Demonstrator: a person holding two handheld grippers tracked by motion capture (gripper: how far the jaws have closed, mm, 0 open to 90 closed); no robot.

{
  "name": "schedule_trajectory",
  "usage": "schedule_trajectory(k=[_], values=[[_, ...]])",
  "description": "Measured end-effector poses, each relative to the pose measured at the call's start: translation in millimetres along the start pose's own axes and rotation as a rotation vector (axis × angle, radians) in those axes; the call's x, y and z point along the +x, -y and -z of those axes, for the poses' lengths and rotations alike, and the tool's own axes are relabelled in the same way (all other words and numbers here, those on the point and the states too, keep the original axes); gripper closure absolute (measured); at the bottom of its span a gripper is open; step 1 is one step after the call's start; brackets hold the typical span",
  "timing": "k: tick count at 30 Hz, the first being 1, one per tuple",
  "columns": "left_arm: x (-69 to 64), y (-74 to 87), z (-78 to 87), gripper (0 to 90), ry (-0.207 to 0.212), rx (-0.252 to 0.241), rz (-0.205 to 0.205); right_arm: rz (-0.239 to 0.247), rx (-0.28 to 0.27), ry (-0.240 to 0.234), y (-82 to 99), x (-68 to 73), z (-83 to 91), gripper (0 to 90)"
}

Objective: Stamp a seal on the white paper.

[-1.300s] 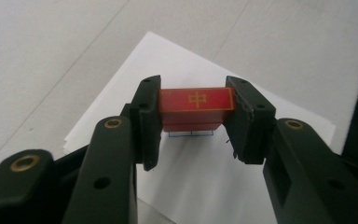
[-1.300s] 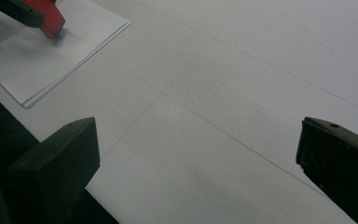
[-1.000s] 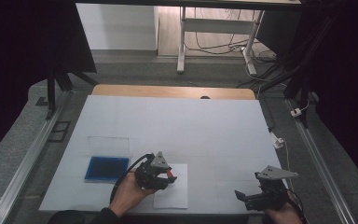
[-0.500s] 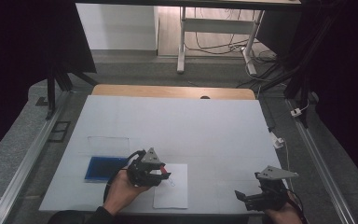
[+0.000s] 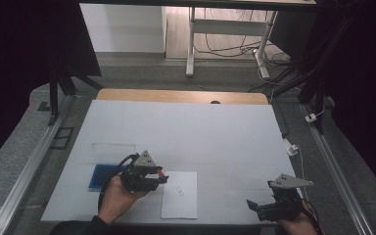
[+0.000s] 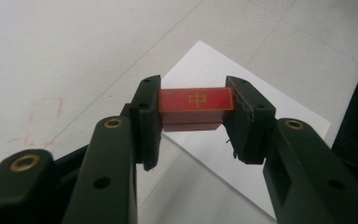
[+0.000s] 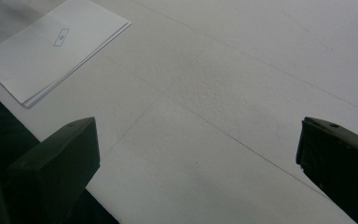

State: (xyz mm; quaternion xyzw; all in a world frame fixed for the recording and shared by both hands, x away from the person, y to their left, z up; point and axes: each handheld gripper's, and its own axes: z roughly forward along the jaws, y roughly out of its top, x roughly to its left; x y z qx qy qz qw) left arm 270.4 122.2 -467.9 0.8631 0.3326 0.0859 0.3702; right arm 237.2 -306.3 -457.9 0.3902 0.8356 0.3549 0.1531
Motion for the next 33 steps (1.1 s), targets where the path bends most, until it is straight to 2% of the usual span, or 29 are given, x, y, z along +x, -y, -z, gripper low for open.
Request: schedule_trajectory(k=[6, 20, 33], values=[[6.0, 3.9, 8.2, 58.1, -0.008, -0.012, 0.025, -0.001, 0.0, 0.0, 0.0, -0.1, 0.0, 0.0], [15.5, 13.5, 20.9, 58.0, -0.049, -0.013, 0.049, -0.003, -0.001, 0.0, 0.0, -0.3, 0.1, 0.0], [29.5, 27.1, 33.7, 58.1, -0.089, -0.017, 0.108, -0.002, -0.002, 0.001, 0.1, 0.1, 0.3, 0.0]])
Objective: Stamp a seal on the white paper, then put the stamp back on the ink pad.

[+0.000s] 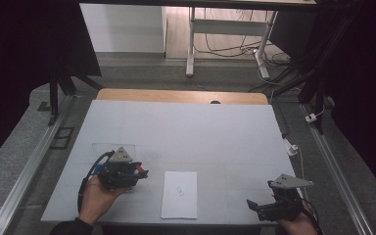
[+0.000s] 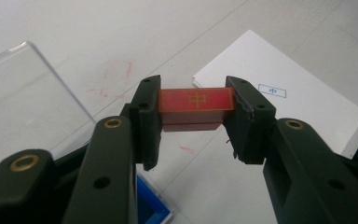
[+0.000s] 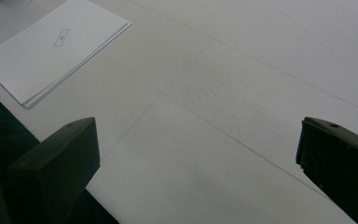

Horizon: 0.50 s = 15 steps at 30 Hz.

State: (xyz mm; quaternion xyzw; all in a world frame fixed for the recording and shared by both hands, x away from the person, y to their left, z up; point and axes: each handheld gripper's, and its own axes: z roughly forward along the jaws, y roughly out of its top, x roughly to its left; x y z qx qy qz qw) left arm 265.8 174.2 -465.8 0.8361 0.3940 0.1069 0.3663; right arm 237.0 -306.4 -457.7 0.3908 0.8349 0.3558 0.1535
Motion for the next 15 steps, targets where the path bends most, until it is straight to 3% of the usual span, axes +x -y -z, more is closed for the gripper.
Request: schedule_trajectory(k=[7, 15], values=[[10.0, 6.1, 5.7, 58.1, -0.022, -0.003, 0.04, 0.002, -0.003, 0.001, 0.2, -0.1, 0.8, 0.0], [16.8, 11.2, 8.6, 58.0, -0.039, 0.001, 0.056, 0.001, -0.003, 0.002, 0.2, 0.0, 0.8, 0.0]])
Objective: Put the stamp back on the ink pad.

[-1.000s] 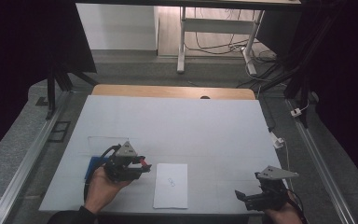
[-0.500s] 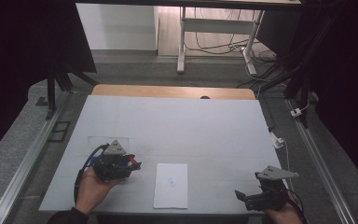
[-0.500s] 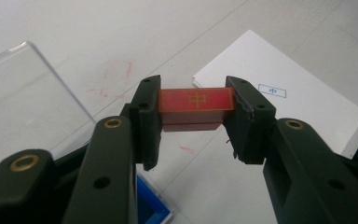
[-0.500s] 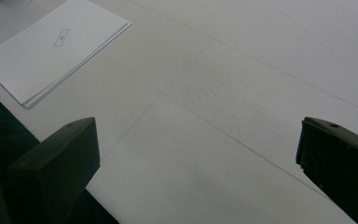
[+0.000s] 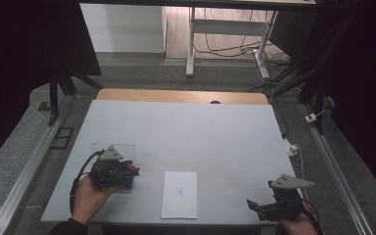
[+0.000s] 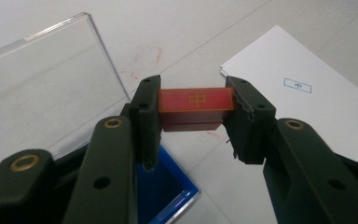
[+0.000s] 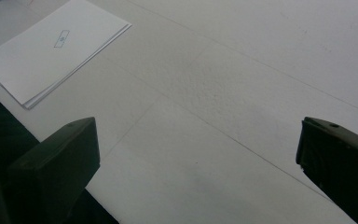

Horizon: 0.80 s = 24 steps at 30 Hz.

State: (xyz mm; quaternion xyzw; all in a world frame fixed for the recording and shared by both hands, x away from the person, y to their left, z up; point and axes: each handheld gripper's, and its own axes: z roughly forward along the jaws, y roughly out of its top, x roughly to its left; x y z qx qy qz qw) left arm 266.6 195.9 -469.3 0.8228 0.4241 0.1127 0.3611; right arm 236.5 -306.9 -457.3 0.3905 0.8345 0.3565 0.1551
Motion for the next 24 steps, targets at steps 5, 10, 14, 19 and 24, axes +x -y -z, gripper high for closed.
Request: schedule_trajectory(k=[5, 10, 14, 19, 24], values=[[5.7, 4.4, 1.6, 58.0, -0.017, -0.003, 0.015, 0.002, 0.001, 0.0, 0.0, 0.0, -0.1, 0.0], [11.7, 8.5, 3.4, 58.0, -0.04, -0.001, 0.031, 0.002, 0.001, 0.0, -0.1, 0.1, -0.1, 0.0], [17.4, 11.7, 5.2, 58.1, -0.053, -0.001, 0.051, 0.002, 0.001, -0.001, 0.0, 0.1, -0.1, 0.0], [23.9, 15.4, 7.0, 58.1, -0.071, 0.011, 0.065, 0.001, 0.0, -0.002, 0.0, 0.3, -0.3, 0.0], [29.1, 18.7, 7.5, 58.1, -0.086, 0.029, 0.075, 0.002, 0.0, -0.002, 0.0, 0.3, -0.4, 0.0]])
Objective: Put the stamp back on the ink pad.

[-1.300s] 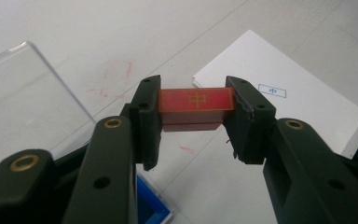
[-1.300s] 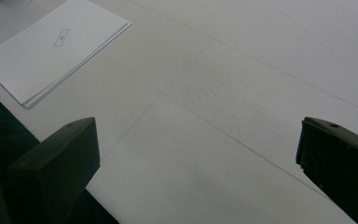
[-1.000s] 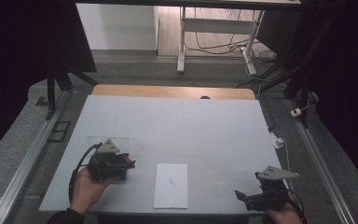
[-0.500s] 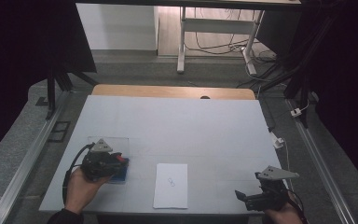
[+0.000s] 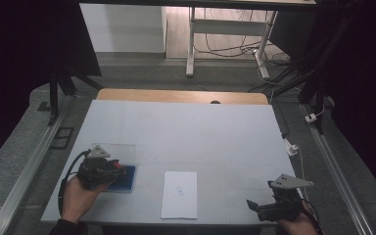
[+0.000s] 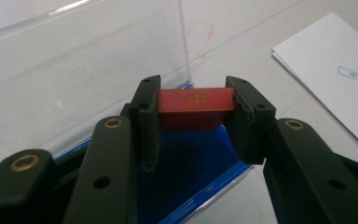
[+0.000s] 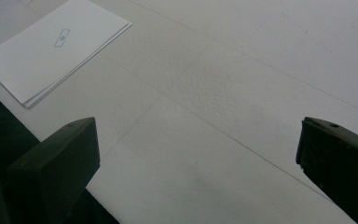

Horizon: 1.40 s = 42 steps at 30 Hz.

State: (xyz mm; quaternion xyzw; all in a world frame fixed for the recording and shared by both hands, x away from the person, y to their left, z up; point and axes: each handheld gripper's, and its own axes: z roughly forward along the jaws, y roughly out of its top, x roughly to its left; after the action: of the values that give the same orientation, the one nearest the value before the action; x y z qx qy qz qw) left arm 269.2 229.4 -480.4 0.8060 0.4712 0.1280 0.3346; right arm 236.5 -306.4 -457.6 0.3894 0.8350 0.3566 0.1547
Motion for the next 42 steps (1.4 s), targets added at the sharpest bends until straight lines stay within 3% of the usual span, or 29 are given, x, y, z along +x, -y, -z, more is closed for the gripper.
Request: schedule_trajectory(k=[17, 28, 38, 42], values=[[16.5, 10.0, -6.1, 58.0, -0.043, 0.07, 0.048, 0.001, 0.002, -0.001, -0.1, 0.4, -0.2, 0.0], [18.1, 14.3, -12.3, 57.8, -0.062, 0.119, 0.012, 0.002, 0.003, -0.001, -0.1, 0.5, -0.3, 0.0], [18.0, 14.2, -12.7, 56.5, -0.063, 0.119, 0.023, 0.002, 0.004, -0.001, -0.1, 0.5, -0.4, 0.0], [18.3, 13.8, -12.2, 50.1, -0.062, 0.11, 0.039, 0.002, 0.004, -0.002, -0.1, 0.5, -0.4, 0.0]])
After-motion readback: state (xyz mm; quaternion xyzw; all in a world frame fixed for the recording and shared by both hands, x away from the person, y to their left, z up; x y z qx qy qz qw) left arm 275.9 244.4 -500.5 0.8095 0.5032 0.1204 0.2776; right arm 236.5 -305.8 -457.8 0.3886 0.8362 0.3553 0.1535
